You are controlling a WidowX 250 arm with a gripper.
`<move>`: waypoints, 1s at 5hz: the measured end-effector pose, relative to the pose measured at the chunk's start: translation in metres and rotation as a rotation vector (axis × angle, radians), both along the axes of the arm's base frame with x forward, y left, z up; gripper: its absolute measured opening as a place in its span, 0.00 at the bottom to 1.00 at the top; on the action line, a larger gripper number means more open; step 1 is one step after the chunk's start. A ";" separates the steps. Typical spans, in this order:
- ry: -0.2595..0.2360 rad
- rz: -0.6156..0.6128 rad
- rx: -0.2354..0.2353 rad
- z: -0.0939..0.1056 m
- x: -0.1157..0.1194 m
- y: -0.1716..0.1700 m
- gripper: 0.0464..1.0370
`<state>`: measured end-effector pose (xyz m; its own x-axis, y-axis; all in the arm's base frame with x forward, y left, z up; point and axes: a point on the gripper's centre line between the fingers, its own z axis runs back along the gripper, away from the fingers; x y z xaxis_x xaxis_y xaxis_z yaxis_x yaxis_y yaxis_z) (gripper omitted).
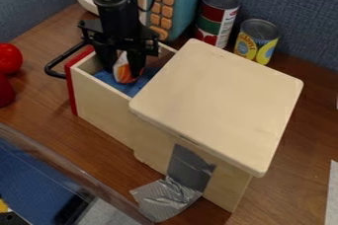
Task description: Take the orange object out of the drawer and put it on the left side of the table
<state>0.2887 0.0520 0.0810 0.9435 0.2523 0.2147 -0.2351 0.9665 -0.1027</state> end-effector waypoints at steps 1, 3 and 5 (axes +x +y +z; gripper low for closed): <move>-0.048 -0.041 -0.023 0.024 0.001 -0.006 0.50; -0.211 0.033 -0.027 0.092 0.015 0.042 0.50; -0.158 0.179 -0.040 0.076 0.046 0.128 0.50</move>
<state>0.3346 0.1802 0.1573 0.8385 0.4240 0.3423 -0.3805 0.9052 -0.1890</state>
